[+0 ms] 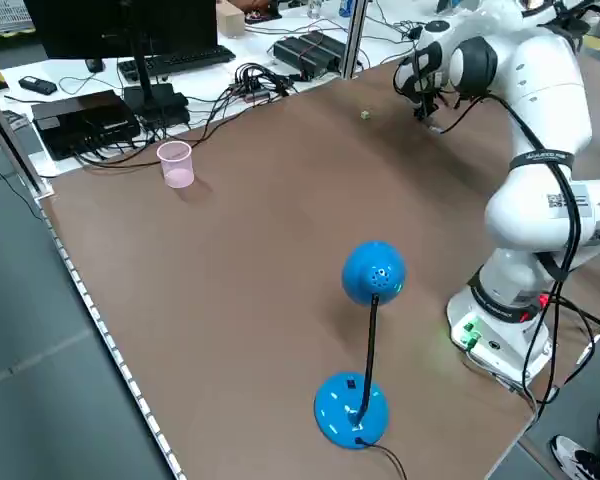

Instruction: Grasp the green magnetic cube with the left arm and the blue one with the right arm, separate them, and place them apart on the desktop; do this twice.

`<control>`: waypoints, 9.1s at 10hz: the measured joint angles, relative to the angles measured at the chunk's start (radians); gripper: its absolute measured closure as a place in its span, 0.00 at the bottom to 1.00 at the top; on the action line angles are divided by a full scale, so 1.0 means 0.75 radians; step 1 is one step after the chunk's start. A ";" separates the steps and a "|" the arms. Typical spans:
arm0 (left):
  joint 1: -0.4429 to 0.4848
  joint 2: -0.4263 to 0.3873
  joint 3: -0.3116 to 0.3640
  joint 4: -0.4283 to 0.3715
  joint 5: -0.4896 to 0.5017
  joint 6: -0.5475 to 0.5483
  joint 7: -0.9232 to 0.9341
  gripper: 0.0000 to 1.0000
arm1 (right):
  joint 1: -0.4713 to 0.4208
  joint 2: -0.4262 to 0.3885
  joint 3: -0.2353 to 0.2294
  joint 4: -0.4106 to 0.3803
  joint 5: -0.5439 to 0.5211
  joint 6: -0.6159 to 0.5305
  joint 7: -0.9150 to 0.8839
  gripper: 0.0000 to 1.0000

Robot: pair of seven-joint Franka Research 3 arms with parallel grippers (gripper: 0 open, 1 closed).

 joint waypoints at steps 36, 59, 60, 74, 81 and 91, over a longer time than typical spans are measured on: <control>-0.184 -0.015 -0.039 -0.010 -0.003 0.031 0.011 0.76 | 0.270 -0.693 -0.004 -0.973 -0.022 -0.045 -1.218 0.77; 0.663 -1.212 -0.040 -0.226 0.170 -1.352 2.172 0.00 | 0.289 -0.232 -0.229 -0.377 -0.292 -0.025 -1.738 0.07; 0.663 -1.253 -0.042 -0.266 0.183 -1.331 2.242 0.00 | 0.287 -0.188 -0.229 -0.333 -0.292 -0.025 -1.739 0.14; 0.679 -1.297 0.150 -0.406 0.072 -1.245 2.486 0.00 | 0.194 -0.098 -0.249 -0.038 -0.351 -0.018 -1.744 0.78; 0.681 -1.250 0.153 -0.387 0.072 -1.245 2.477 0.00 | 0.071 0.342 -0.253 0.960 -0.482 -0.631 -2.071 0.78; 0.714 -1.250 0.149 -0.374 0.072 -1.245 2.485 0.00 | -0.052 0.576 -0.159 1.244 -0.482 -0.526 -2.342 0.69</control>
